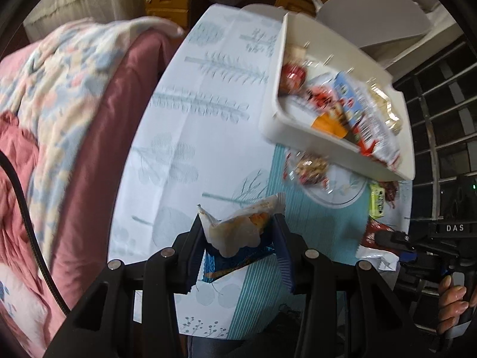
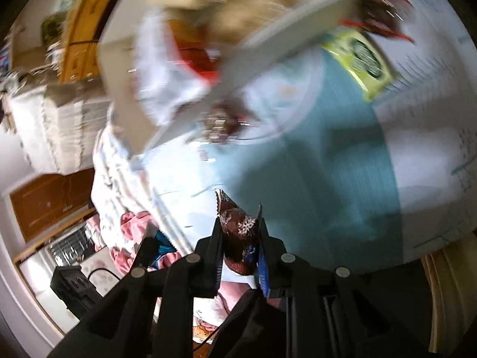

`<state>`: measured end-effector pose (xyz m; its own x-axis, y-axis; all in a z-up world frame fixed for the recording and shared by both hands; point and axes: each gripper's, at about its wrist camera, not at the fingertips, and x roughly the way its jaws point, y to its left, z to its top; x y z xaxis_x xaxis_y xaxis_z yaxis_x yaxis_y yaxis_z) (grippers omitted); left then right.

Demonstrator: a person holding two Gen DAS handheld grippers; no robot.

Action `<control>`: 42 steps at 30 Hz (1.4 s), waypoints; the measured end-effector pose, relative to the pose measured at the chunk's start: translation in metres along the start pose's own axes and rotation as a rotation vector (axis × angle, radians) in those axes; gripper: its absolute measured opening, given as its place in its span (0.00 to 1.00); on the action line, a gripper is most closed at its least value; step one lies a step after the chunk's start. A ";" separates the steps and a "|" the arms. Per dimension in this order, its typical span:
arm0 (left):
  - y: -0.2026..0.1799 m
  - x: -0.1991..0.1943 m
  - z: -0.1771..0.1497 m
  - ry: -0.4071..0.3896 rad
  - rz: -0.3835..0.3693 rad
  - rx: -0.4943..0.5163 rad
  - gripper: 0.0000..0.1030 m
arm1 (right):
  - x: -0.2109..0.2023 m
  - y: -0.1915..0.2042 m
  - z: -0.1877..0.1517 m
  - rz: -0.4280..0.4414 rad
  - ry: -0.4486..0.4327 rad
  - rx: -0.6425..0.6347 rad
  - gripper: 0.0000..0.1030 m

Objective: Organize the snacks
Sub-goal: 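Carry the candy and brown packet over the white tray, then open both tools to drop the packets into the tray and withdraw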

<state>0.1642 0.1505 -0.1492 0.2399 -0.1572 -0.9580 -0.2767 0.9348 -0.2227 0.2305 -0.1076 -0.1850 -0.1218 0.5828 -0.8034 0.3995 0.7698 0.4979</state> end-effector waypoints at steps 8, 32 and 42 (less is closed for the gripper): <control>-0.022 -0.044 0.039 -0.058 -0.015 0.100 0.41 | -0.011 0.047 -0.005 0.046 -0.096 -0.122 0.19; -0.098 -0.043 0.150 -0.167 -0.202 0.378 0.41 | -0.055 0.072 0.032 0.035 -0.424 -0.092 0.22; -0.103 -0.023 0.156 -0.141 -0.191 0.375 0.62 | -0.065 0.053 0.037 0.039 -0.457 -0.022 0.31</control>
<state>0.3319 0.1078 -0.0759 0.3857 -0.3180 -0.8661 0.1359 0.9481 -0.2875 0.2929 -0.1144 -0.1189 0.3086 0.4406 -0.8430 0.3758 0.7577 0.5336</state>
